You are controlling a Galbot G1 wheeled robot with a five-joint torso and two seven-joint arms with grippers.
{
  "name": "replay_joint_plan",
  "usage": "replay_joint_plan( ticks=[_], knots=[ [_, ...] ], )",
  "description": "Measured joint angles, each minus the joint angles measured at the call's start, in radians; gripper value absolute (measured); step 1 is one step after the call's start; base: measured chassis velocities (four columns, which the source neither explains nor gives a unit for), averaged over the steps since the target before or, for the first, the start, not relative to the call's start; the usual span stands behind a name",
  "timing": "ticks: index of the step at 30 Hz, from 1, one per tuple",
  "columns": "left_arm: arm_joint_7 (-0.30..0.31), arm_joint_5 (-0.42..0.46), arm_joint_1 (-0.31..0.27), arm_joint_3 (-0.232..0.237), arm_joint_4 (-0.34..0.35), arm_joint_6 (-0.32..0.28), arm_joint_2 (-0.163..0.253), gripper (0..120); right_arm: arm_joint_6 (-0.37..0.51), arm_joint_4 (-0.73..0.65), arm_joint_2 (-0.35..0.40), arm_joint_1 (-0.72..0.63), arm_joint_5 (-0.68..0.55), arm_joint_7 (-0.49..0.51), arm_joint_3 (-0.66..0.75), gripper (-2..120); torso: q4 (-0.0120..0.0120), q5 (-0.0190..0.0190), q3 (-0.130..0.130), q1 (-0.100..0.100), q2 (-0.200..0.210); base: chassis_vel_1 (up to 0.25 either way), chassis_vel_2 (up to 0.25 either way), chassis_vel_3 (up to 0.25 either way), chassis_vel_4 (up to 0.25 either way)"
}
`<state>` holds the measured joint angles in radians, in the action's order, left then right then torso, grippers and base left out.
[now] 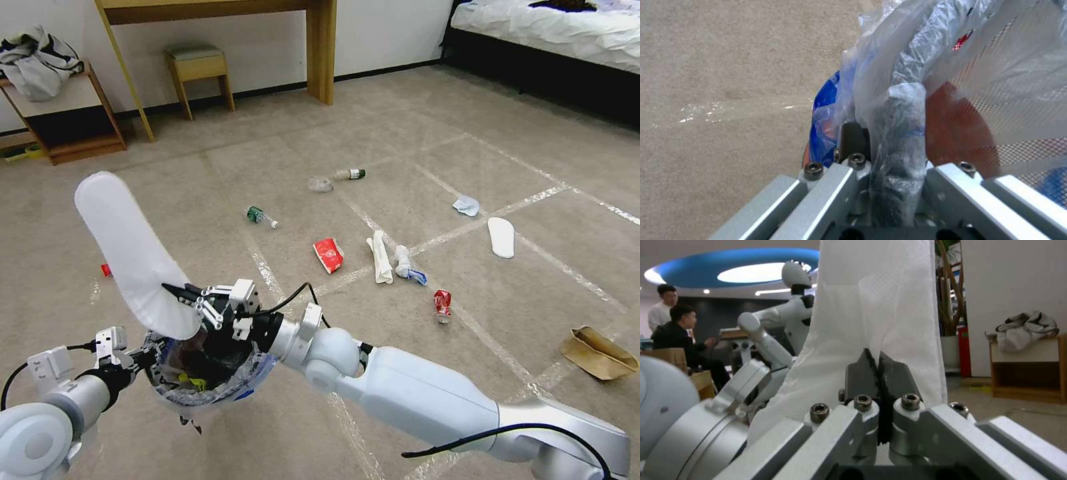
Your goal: Pick up the trash bin and place the garbage on the floor into it.
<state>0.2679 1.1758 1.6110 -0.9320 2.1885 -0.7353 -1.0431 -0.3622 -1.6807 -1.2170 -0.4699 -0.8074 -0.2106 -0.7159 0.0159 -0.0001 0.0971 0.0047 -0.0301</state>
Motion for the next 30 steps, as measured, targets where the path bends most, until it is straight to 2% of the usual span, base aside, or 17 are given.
replay_joint_plan(
  ticks=[10, 17, 30],
  knots=[
    [0.017, 0.037, -0.004, -0.011, -0.007, 0.000, 0.014, 1, -0.014, 0.020, 0.000, -0.006, 0.020, -0.005, -0.023, 0, 0.0000, 0.0001, 0.000, 0.000, 0.000, 0.000, 0.000, 0.000, 0.000],
    [0.031, 0.056, -0.005, -0.018, -0.014, 0.000, 0.028, 1, -0.014, -0.006, 0.034, -0.015, 0.022, -0.004, -0.021, 0, 0.0001, 0.0001, 0.000, 0.000, 0.000, 0.000, 0.000, 0.000, 0.000],
    [0.036, 0.069, -0.005, -0.027, -0.005, 0.000, 0.030, 1, -0.020, 0.011, 0.054, -0.027, 0.039, -0.011, -0.018, 0, 0.0001, 0.0001, 0.000, 0.000, 0.000, 0.000, 0.000, 0.000, 0.000]
  ],
)
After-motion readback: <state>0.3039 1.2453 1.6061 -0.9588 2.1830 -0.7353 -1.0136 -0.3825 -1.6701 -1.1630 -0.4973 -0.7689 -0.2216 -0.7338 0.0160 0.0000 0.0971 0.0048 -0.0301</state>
